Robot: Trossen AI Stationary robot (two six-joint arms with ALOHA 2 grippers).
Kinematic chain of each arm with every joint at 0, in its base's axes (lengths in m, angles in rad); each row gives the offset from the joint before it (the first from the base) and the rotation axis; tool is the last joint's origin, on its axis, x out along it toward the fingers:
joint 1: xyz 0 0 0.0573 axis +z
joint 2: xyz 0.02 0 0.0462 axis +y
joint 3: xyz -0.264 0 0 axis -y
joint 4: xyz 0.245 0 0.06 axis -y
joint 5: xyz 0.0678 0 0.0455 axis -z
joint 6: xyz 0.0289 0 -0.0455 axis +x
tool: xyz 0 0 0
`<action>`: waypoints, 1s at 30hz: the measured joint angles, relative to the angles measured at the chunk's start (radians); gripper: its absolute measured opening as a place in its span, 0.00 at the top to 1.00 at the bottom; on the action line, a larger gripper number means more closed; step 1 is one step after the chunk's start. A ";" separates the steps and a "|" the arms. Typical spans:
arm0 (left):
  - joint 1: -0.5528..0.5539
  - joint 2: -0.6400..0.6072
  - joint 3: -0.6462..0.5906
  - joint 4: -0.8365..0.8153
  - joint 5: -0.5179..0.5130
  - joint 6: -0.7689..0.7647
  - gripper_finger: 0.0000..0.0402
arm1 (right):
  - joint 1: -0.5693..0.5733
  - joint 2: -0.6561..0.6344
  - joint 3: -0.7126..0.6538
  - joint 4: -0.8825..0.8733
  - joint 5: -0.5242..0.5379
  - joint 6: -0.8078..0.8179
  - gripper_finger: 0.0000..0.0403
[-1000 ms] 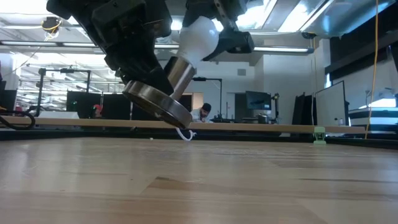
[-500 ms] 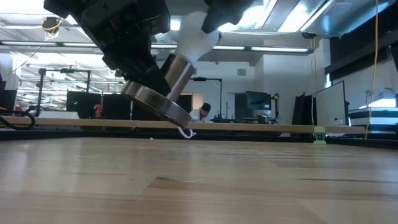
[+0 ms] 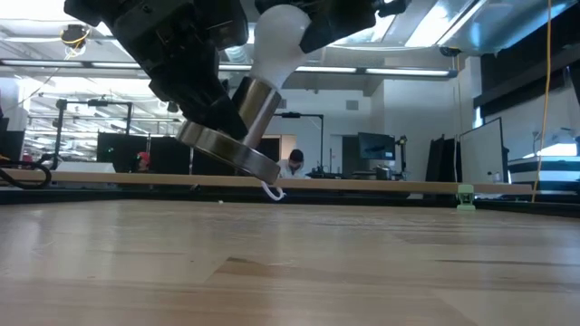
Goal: Screw lightbulb
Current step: Remove the lightbulb from the lamp
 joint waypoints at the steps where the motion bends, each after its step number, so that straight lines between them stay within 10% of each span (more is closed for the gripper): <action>1: 0.000 0.000 0.000 -0.001 0.000 -0.001 0.59 | 0.000 0.000 0.000 0.001 0.006 0.020 0.28; 30: 0.005 0.000 0.000 -0.002 0.003 -0.005 0.60 | -0.002 0.000 -0.005 -0.003 0.017 0.242 0.22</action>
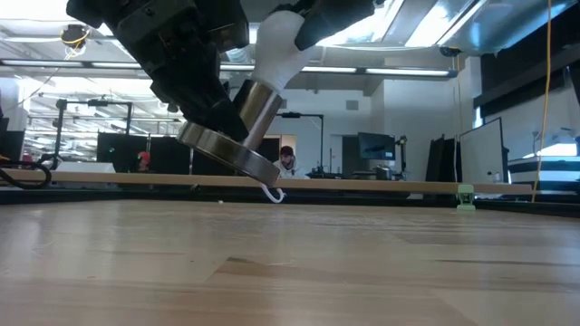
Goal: Screw lightbulb
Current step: Remove the lightbulb from the lamp
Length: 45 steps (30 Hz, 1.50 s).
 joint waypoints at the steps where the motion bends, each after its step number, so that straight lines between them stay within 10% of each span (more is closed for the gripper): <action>1: 0.000 0.000 0.000 0.000 0.000 0.000 0.60 | 0.000 0.000 0.000 0.005 0.001 0.000 0.20; 19: 0.000 0.000 0.000 0.001 -0.001 0.007 0.60 | 0.000 -0.002 0.174 -0.237 0.027 0.105 0.11; 30: 0.001 0.000 0.000 0.001 -0.005 -0.028 0.60 | 0.006 -0.003 0.258 -0.431 0.142 0.992 0.11; 45: 0.006 0.000 0.000 0.006 -0.005 -0.133 0.60 | -0.007 -0.001 0.102 -0.139 0.075 1.387 0.11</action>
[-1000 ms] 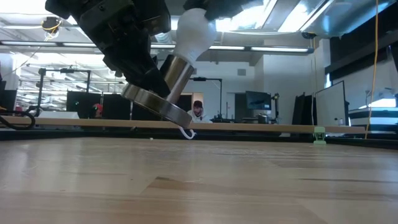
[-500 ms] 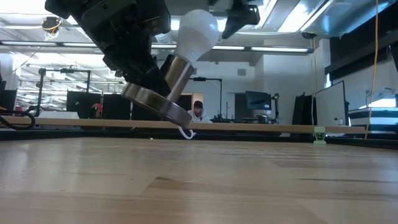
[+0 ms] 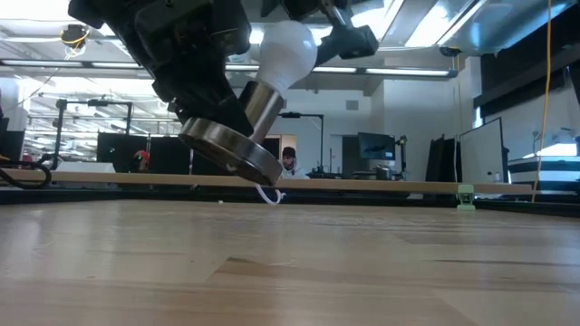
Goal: Screw lightbulb
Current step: Remove the lightbulb from the lamp
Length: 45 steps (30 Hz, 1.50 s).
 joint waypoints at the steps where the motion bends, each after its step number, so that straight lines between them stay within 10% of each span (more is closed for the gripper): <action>1: 0.000 0.000 0.000 0.000 0.000 -0.002 0.60 | -0.002 0.000 -0.010 0.003 0.000 0.014 0.11; 15: 0.001 0.000 -0.001 -0.001 0.000 -0.018 0.60 | -0.019 0.000 -0.059 0.071 -0.045 0.072 0.12; 27: 0.006 0.000 -0.001 -0.004 0.001 -0.011 0.60 | -0.019 0.000 -0.059 0.063 -0.059 -0.038 0.39; 45: -0.008 0.000 -0.001 -0.011 -0.002 0.116 0.60 | -0.016 0.000 -0.061 0.088 -0.085 -1.593 0.40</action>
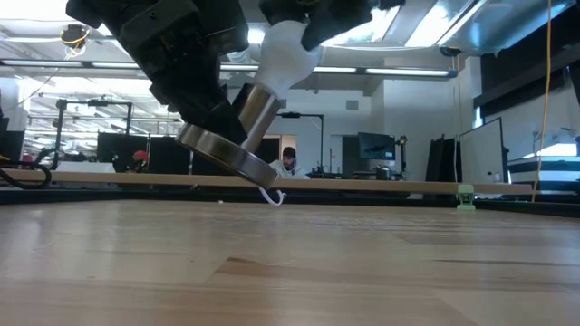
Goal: Screw lightbulb
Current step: Remove the lightbulb from the lamp
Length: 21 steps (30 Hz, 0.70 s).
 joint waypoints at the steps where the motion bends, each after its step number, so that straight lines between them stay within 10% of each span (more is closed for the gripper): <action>1: 0.000 0.000 0.000 0.000 0.000 0.003 0.60 | 0.000 0.000 0.000 0.000 0.000 -0.071 0.40; 8: 0.000 -0.001 0.000 -0.015 0.001 0.018 0.60 | 0.030 0.002 0.011 -0.025 0.045 -0.348 0.39; 21: 0.002 -0.004 0.005 0.018 0.001 0.017 0.60 | 0.044 0.005 0.100 -0.136 0.068 -0.135 0.39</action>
